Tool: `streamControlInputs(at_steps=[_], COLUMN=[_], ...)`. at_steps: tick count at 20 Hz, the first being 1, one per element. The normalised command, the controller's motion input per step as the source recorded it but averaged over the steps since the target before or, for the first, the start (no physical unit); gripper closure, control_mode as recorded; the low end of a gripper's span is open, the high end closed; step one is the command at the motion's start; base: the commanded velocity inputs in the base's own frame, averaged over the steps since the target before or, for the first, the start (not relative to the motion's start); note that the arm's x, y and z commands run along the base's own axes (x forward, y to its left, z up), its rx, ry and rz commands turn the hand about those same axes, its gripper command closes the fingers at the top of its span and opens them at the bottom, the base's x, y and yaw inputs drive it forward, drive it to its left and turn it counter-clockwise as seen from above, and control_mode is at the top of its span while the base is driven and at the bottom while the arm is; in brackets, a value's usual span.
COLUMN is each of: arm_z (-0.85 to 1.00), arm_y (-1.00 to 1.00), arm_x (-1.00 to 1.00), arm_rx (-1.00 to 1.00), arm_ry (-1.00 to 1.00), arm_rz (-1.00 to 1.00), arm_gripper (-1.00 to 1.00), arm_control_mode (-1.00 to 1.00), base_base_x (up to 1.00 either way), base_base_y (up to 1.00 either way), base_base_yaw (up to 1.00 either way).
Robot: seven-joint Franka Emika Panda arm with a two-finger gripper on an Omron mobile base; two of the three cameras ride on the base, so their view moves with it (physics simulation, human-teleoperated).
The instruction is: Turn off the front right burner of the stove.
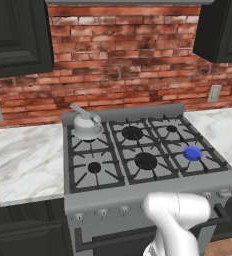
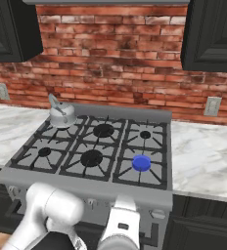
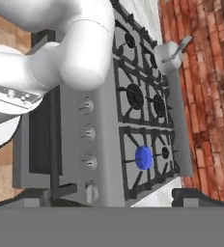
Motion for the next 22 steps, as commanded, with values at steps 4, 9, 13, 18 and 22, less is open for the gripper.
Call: streamControlInputs(at_steps=[4, 9, 13, 18, 22], arm_z=[-0.76, -0.42, -0.52, -0.41, -0.29], arm_y=[0.59, 0.05, 0.0, 0.02, 0.04], arm_x=[0.24, 0.12, -0.01, 0.18, 0.42], arm_rx=[-0.06, 0.0, 0.0, -0.01, -0.03], arm_ry=[-0.07, -0.11, -0.2, -0.22, -0.15], arm_rz=[0.0, 0.0, 0.0, 0.0, 0.0], arm_gripper=[-1.0, -1.0, -1.0, -1.0, -1.0], arm_control_mode=[-1.0, -1.0, -1.0, -1.0, -1.0], base_base_x=[0.0, 0.0, 0.0, 0.0, 0.0], base_base_y=[0.0, 0.0, 0.0, 0.0, 0.0], base_base_yaw=[0.0, 0.0, 0.0, 0.0, 0.0])
